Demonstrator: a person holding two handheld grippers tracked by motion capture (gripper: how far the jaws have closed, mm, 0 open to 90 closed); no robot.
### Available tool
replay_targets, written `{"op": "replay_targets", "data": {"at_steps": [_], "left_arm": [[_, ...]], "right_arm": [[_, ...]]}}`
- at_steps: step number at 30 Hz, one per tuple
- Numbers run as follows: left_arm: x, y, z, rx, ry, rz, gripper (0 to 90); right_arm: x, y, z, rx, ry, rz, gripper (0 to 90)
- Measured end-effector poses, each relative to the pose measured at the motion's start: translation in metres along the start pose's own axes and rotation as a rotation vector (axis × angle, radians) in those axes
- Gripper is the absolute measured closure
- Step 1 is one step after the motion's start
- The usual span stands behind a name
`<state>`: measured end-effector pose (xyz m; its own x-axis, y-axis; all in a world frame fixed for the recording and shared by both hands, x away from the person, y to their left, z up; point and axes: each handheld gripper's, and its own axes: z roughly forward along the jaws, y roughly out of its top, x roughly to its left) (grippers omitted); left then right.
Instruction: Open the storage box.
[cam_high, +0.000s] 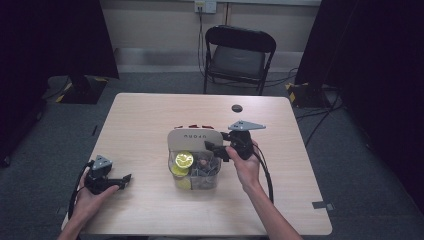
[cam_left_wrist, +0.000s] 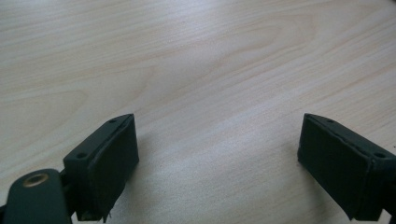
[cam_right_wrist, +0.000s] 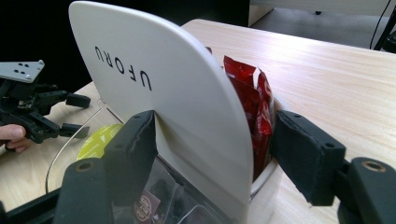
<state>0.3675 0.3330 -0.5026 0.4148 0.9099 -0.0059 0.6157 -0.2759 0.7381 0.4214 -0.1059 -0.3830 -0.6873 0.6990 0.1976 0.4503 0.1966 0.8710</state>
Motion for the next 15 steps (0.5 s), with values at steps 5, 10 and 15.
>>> {"op": "replay_targets", "data": {"at_steps": [5, 10, 15], "left_arm": [[-0.001, 0.002, 0.0, 0.007, 0.004, -0.001, 15.8], [-0.002, 0.007, 0.0, 0.037, 0.01, -0.011, 17.5], [-0.005, 0.012, -0.003, 0.054, -0.026, -0.013, 20.6]], "right_arm": [[0.002, -0.002, 0.0, -0.01, -0.01, -0.005, 30.1], [0.004, -0.004, 0.0, -0.019, -0.024, -0.011, 30.0], [0.006, -0.004, -0.001, -0.02, -0.038, -0.023, 25.4]]}}
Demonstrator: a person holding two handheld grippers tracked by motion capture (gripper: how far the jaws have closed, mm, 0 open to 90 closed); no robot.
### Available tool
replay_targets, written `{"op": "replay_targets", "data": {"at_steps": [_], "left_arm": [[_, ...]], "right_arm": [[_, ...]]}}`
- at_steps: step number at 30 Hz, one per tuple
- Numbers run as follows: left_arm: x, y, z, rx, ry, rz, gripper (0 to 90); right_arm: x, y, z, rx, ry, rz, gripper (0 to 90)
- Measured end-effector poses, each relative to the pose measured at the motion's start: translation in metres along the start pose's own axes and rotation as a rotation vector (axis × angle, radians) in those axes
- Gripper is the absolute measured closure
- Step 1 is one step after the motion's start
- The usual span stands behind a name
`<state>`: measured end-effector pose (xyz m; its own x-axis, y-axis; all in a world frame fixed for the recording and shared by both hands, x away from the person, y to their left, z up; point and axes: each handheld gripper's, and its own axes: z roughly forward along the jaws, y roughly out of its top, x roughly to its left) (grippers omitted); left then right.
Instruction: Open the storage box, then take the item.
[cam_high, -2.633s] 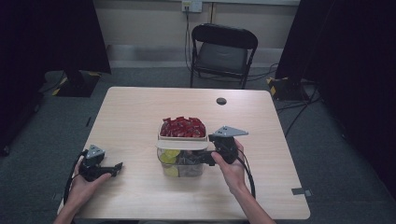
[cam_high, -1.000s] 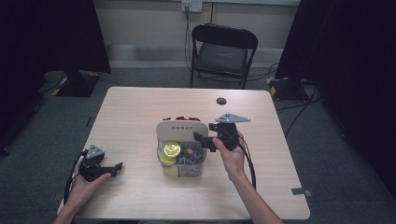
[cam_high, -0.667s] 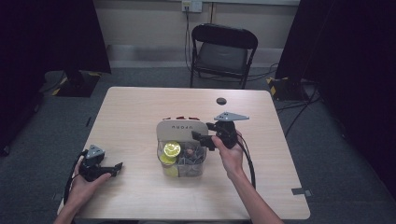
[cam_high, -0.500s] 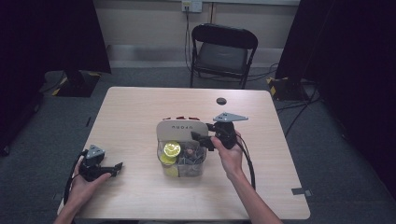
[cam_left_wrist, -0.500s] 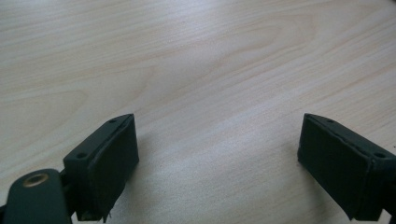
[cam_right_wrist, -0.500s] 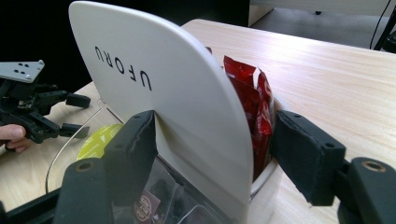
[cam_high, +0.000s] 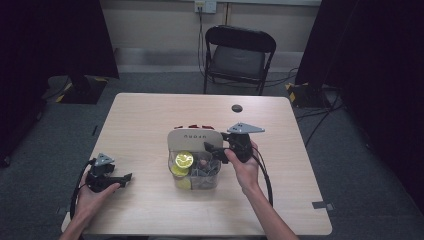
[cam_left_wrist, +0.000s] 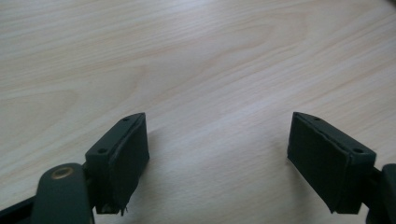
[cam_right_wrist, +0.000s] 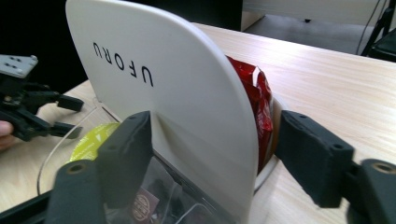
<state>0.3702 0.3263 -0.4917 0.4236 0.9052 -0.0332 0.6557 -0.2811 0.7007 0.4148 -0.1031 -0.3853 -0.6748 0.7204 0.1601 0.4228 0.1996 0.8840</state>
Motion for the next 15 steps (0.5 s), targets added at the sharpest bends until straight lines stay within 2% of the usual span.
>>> {"op": "replay_targets", "data": {"at_steps": [1, 3, 7, 8, 11, 12, 15], "left_arm": [[-0.003, 0.003, -0.003, -0.022, -0.016, -0.01, 20.8], [-0.004, 0.004, -0.005, -0.031, -0.024, -0.013, 21.1], [-0.012, 0.012, -0.011, -0.083, -0.084, -0.017, 22.0], [-0.012, 0.012, -0.011, -0.083, -0.084, -0.017, 22.4], [-0.019, 0.018, -0.015, -0.111, -0.125, -0.001, 24.3], [-0.023, 0.021, -0.017, -0.123, -0.128, 0.013, 24.5], [-0.026, 0.023, -0.019, -0.137, -0.142, 0.016, 24.5]], "right_arm": [[0.0, -0.001, 0.0, 0.013, -0.017, -0.004, 22.3], [-0.002, -0.002, 0.001, 0.025, -0.017, 0.001, 22.5], [-0.005, -0.004, 0.0, 0.025, -0.027, 0.009, 22.1], [-0.005, -0.005, 0.0, 0.029, -0.03, 0.007, 22.1], [-0.005, -0.005, 0.0, 0.032, -0.028, 0.011, 22.1], [-0.005, -0.005, 0.0, 0.032, -0.026, 0.01, 22.1], [-0.005, -0.005, 0.001, 0.031, -0.023, 0.01, 22.1]]}}
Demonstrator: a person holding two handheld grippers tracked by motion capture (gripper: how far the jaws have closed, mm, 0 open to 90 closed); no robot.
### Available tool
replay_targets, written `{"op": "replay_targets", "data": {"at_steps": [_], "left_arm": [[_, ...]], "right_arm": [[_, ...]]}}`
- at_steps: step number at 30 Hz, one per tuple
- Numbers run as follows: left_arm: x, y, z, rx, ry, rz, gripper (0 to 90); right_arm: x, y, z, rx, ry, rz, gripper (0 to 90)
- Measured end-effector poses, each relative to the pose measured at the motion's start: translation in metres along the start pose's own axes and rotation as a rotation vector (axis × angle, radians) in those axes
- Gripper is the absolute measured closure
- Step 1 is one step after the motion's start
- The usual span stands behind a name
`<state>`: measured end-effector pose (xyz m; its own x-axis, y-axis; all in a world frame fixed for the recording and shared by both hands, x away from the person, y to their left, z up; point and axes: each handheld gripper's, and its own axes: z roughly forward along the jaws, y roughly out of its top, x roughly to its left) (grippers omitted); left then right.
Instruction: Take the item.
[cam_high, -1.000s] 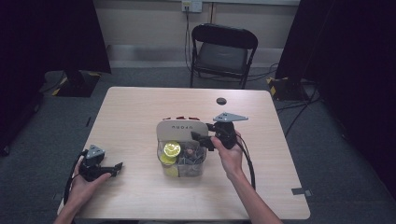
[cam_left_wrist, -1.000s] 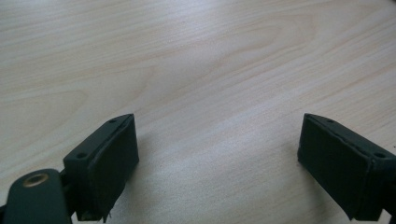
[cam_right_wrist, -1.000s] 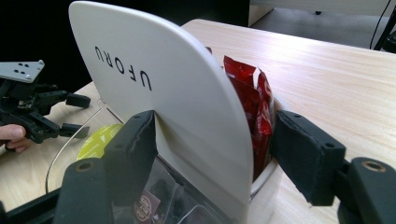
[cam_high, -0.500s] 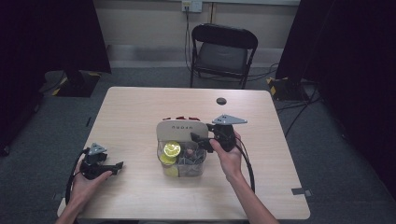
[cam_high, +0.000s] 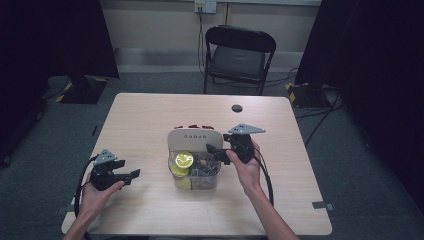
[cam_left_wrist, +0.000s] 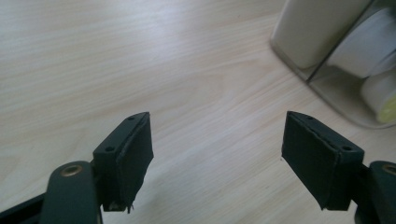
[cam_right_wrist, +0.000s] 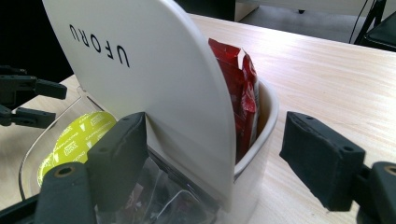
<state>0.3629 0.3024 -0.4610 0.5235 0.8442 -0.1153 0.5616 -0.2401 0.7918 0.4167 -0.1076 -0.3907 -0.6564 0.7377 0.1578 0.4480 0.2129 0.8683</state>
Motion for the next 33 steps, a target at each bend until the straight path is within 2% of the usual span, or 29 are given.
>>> {"op": "replay_targets", "data": {"at_steps": [11, 21, 27, 28, 33], "left_arm": [[-0.014, 0.015, -0.005, -0.051, -0.071, 0.009, 26.0], [-0.028, 0.028, -0.009, -0.082, -0.109, 0.05, 28.6], [-0.034, 0.035, -0.009, -0.094, -0.127, 0.056, 30.8], [-0.037, 0.039, -0.009, -0.104, -0.135, 0.071, 30.9], [-0.045, 0.049, -0.009, -0.121, -0.152, 0.08, 31.3]], "right_arm": [[0.002, 0.001, 0.004, 0.003, 0.014, 0.002, 22.4], [0.003, 0.005, 0.001, 0.003, 0.009, -0.013, 24.6], [0.003, 0.006, 0.002, 0.0, 0.011, -0.011, 23.9], [0.003, 0.006, 0.002, 0.002, 0.01, -0.012, 23.7], [0.003, 0.006, 0.002, 0.003, 0.011, -0.008, 23.7]]}}
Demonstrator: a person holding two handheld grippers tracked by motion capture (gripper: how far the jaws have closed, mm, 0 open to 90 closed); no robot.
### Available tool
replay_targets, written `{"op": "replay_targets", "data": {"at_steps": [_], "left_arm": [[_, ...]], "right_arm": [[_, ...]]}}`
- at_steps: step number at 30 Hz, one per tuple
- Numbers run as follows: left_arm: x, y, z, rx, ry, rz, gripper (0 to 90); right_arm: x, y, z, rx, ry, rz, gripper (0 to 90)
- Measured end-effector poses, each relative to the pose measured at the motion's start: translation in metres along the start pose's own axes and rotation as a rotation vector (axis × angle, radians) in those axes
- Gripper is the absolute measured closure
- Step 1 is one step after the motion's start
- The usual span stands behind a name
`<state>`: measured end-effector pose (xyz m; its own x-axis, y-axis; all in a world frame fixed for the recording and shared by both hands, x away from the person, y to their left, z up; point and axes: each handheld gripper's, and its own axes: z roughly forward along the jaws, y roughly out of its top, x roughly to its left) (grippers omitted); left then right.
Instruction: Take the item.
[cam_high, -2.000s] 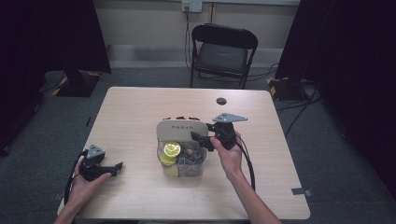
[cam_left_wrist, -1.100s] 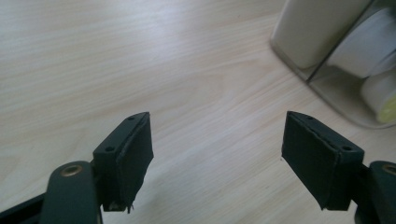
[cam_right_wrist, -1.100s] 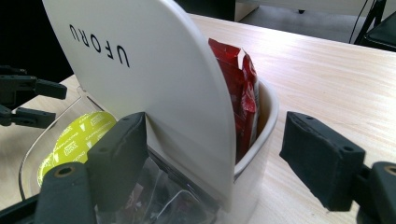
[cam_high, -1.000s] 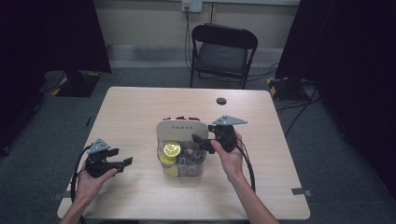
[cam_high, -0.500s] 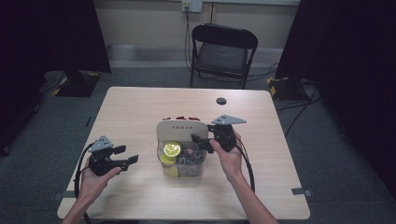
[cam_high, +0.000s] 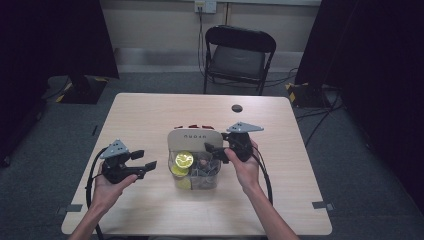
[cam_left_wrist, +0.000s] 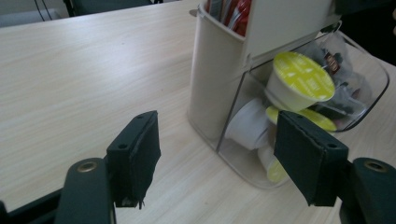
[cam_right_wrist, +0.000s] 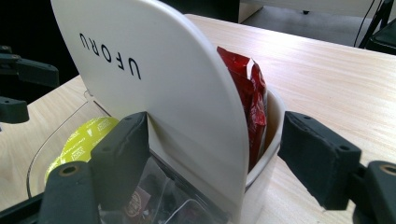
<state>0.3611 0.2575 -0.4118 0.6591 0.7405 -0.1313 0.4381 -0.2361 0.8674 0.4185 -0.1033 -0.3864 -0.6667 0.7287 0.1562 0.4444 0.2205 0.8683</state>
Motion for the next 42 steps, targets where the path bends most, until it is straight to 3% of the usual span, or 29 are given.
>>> {"op": "replay_targets", "data": {"at_steps": [11, 20, 22, 28, 38, 42], "left_arm": [[-0.016, 0.018, 0.008, -0.031, -0.062, 0.024, 33.8], [-0.03, 0.029, 0.015, -0.032, -0.095, 0.065, 34.6], [-0.036, 0.033, 0.019, -0.027, -0.111, 0.089, 34.6], [-0.044, 0.036, 0.031, -0.02, -0.156, 0.089, 35.8], [-0.05, 0.034, 0.049, 0.028, -0.157, 0.097, 35.4], [-0.051, 0.033, 0.054, 0.045, -0.142, 0.086, 30.5]], "right_arm": [[0.0, 0.0, 0.0, 0.006, 0.003, 0.003, 23.6], [-0.001, 0.0, 0.001, 0.008, 0.005, 0.005, 23.1], [-0.001, 0.0, 0.001, 0.009, 0.006, 0.005, 23.1], [-0.001, 0.0, 0.001, 0.013, 0.009, 0.009, 23.0], [-0.001, 0.0, 0.001, 0.015, 0.009, 0.007, 23.0], [-0.001, 0.0, 0.001, 0.016, 0.007, 0.007, 23.0]]}}
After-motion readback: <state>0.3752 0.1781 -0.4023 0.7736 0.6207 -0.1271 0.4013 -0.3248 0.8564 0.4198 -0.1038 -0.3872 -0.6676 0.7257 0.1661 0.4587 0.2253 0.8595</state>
